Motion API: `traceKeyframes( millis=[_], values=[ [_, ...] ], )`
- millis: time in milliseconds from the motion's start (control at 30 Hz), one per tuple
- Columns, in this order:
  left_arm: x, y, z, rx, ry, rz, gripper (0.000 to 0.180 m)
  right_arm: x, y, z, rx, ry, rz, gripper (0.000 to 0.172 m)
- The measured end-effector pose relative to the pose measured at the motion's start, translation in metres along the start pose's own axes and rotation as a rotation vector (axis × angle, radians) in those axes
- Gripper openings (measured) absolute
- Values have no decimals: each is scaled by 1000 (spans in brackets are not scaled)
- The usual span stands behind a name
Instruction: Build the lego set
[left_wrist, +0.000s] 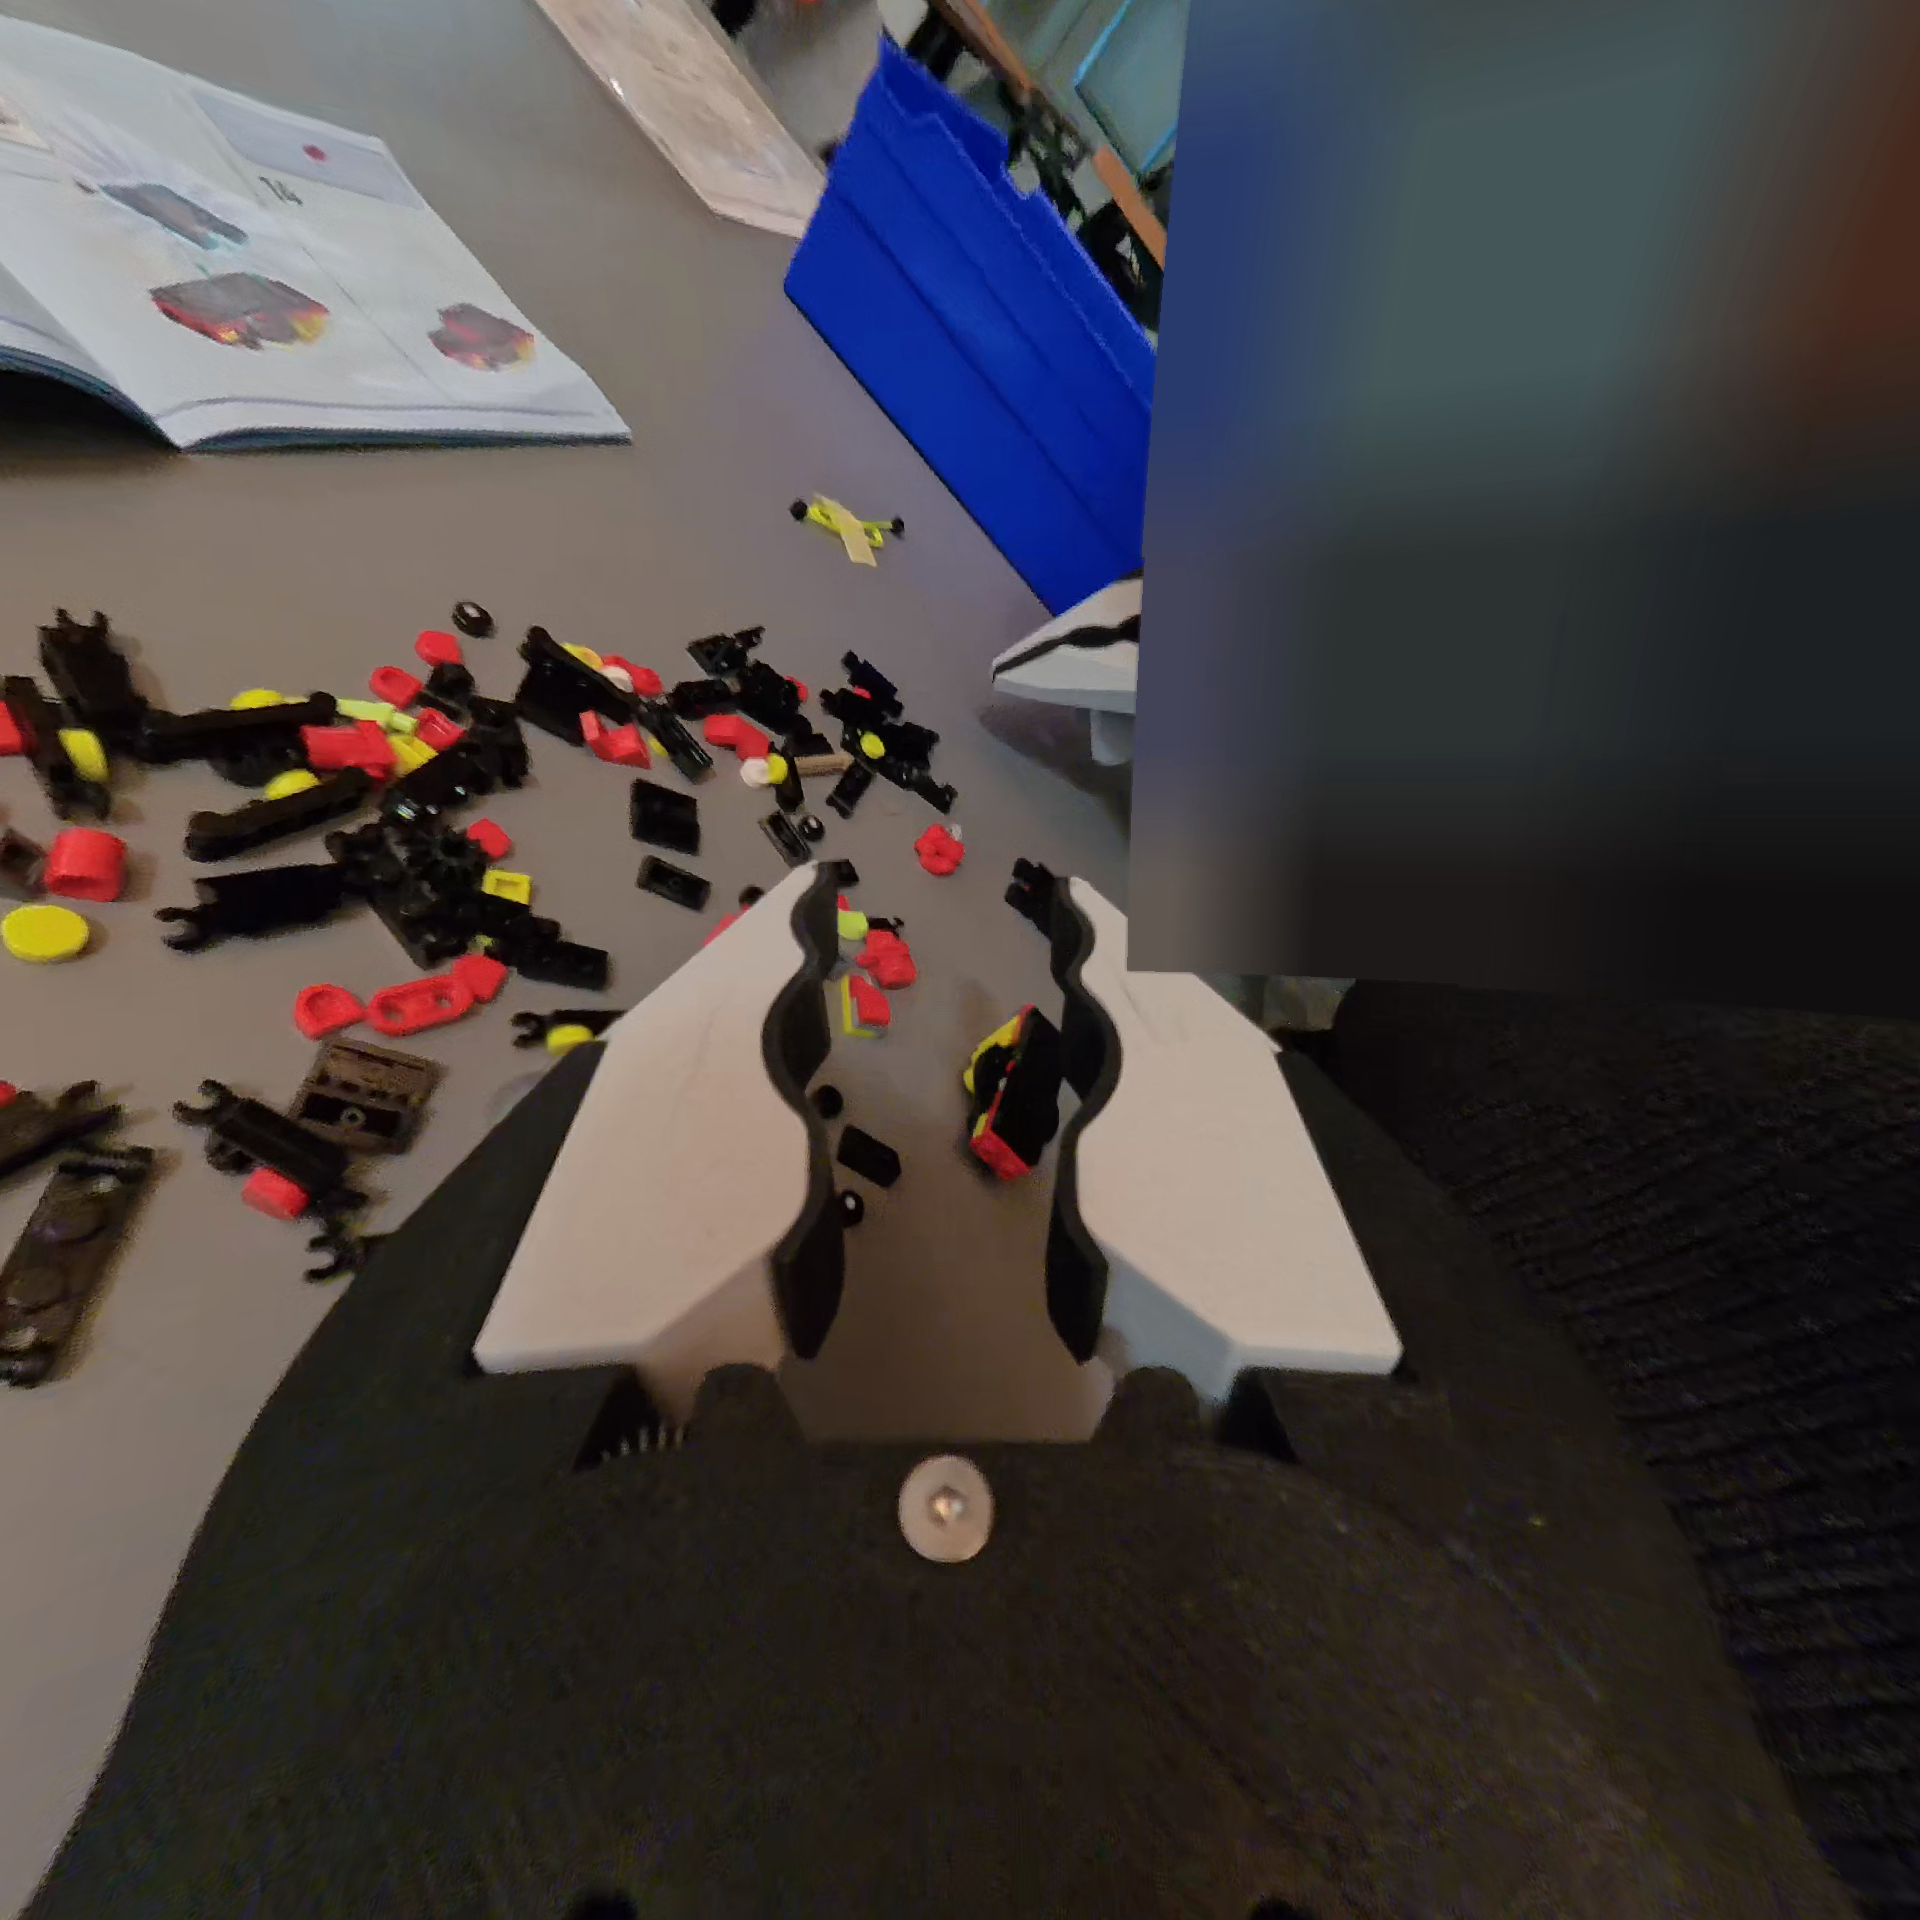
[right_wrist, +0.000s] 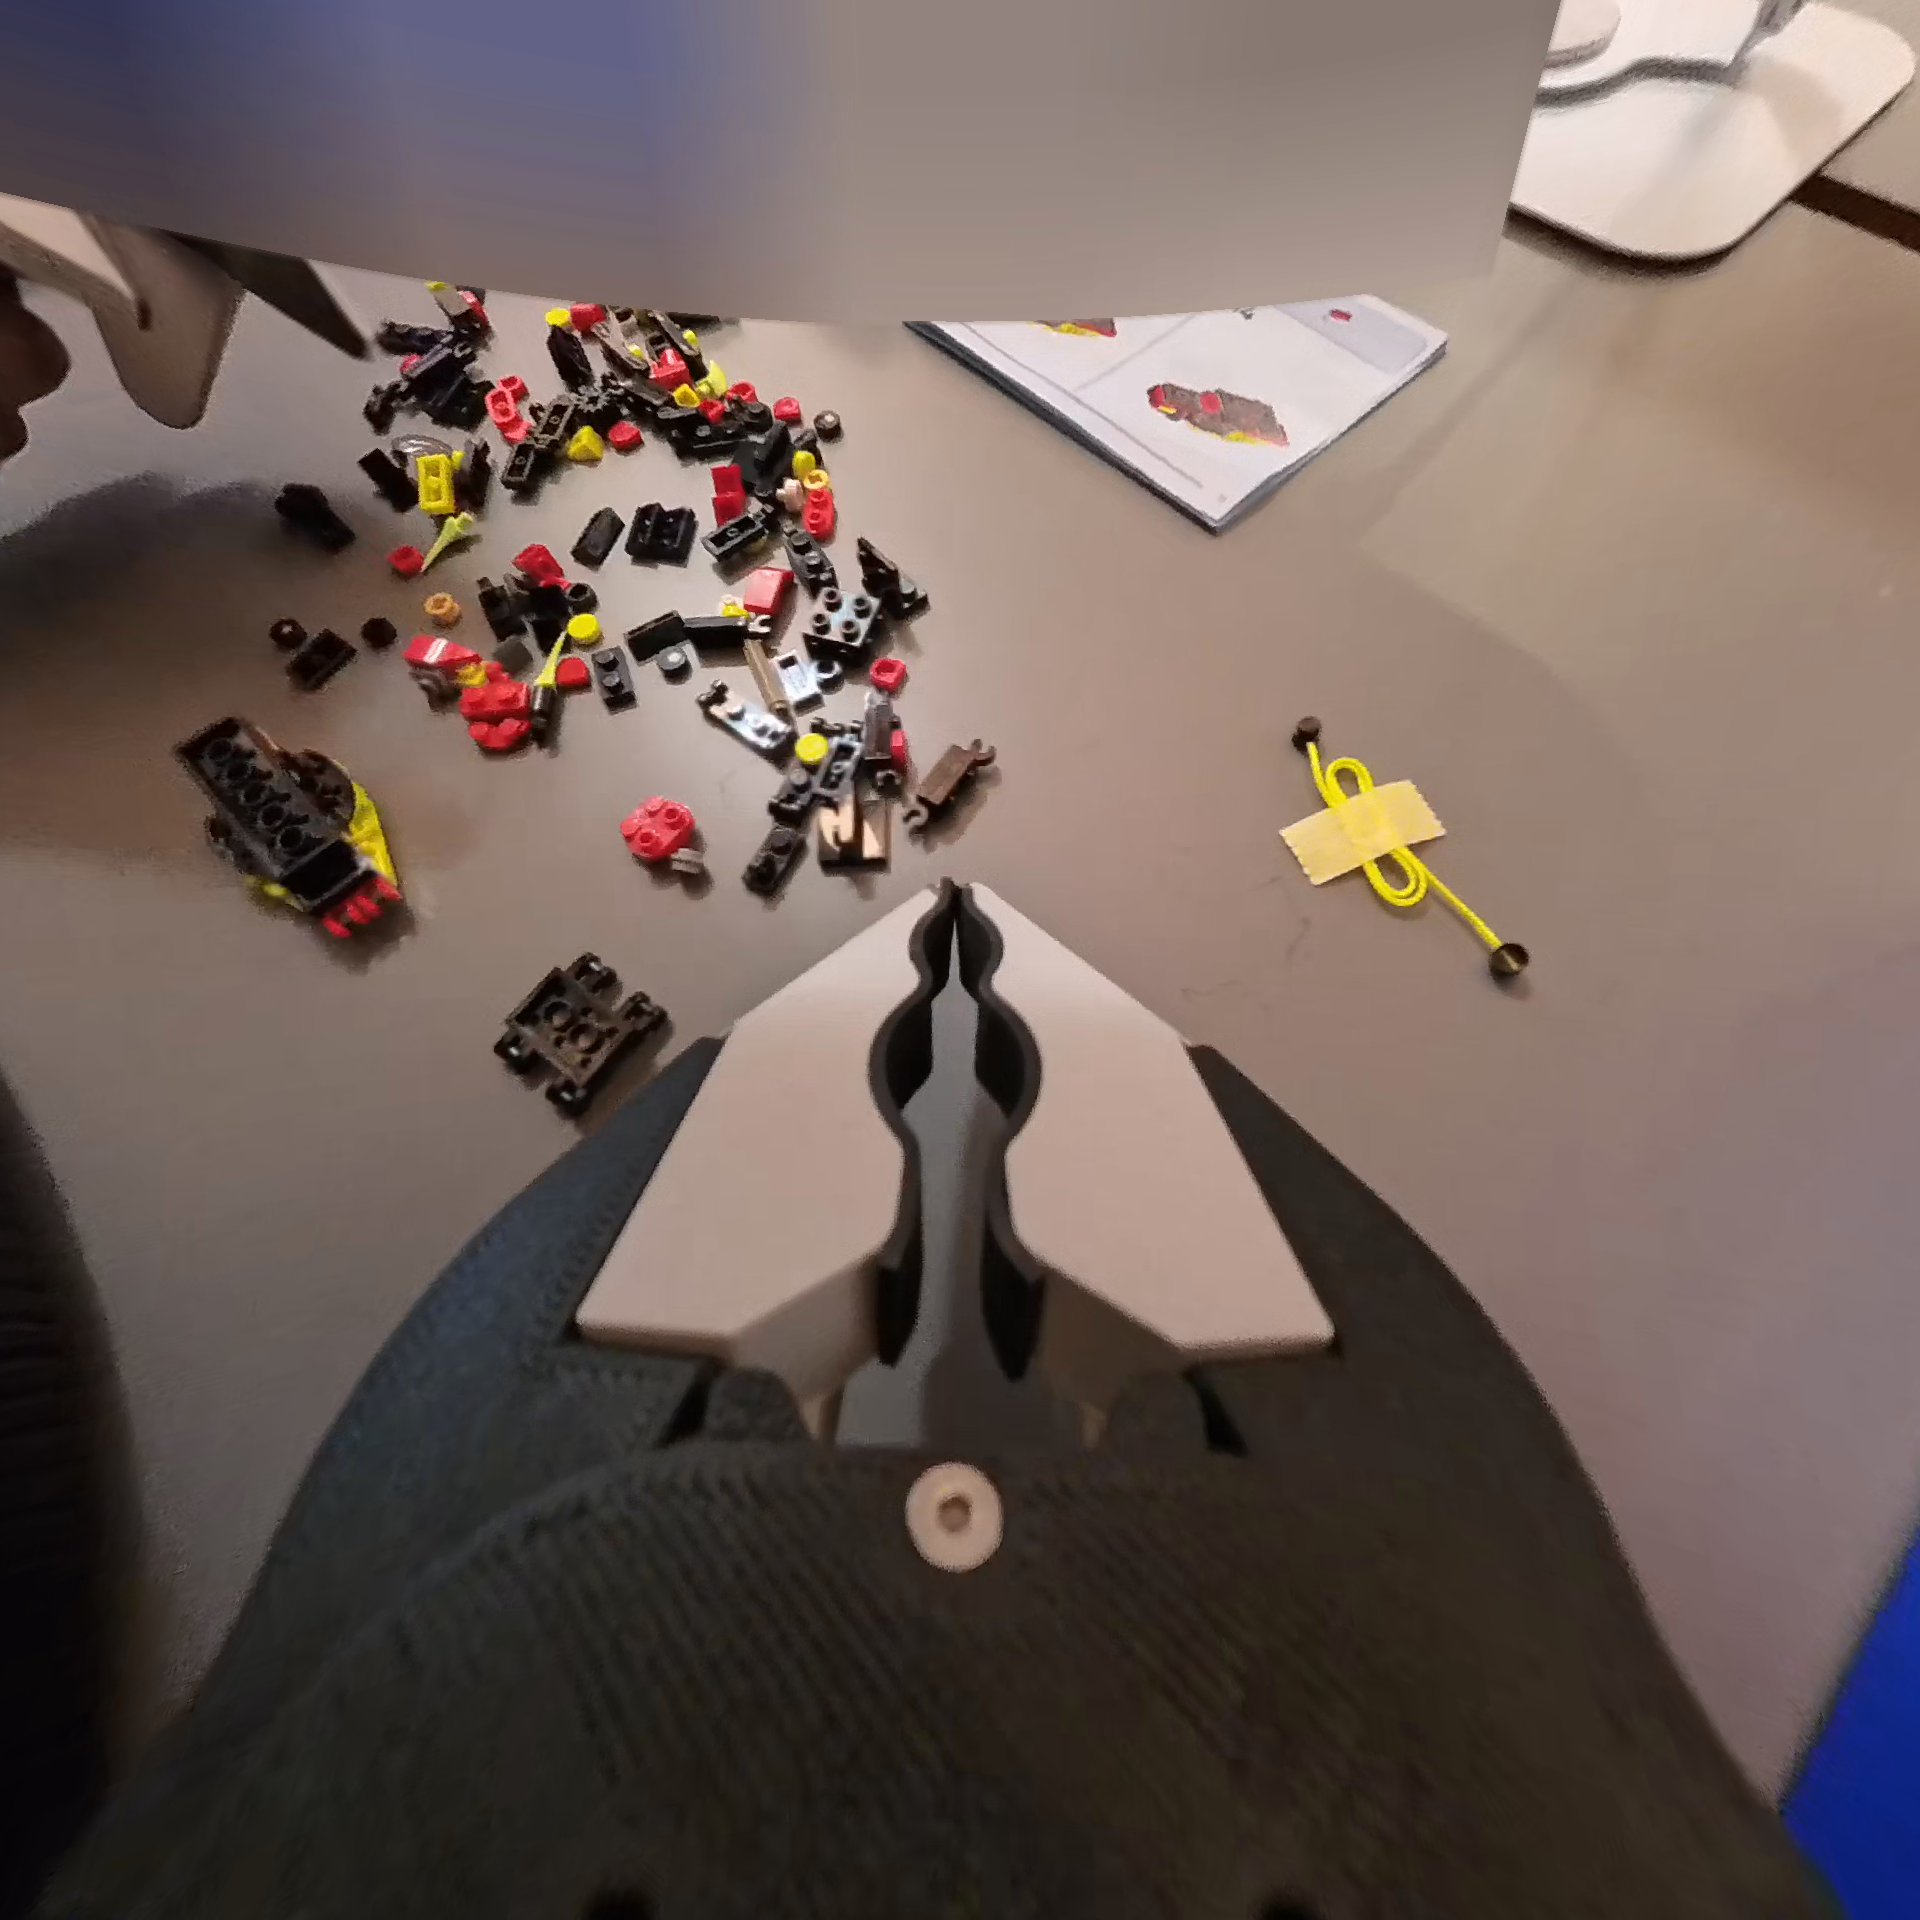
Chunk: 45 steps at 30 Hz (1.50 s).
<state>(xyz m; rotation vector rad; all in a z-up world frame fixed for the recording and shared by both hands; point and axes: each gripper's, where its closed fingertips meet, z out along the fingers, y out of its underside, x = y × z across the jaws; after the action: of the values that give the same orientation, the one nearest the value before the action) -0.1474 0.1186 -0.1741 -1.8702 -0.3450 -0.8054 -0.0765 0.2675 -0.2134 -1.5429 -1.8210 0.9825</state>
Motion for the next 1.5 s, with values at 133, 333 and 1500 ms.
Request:
traceKeyframes(
  millis=[133,333,1500],
  values=[
    [8,18,2,-109,-11,60,39,-7,-5,-4,16,-7,-27,0],
    [25,47,10,-262,35,107,30,-24,-7,-10,24,-51,3,0],
    [19,80,25,-431,-93,243,39,-63,35,-5,-155,80,83,33]
  ],
)
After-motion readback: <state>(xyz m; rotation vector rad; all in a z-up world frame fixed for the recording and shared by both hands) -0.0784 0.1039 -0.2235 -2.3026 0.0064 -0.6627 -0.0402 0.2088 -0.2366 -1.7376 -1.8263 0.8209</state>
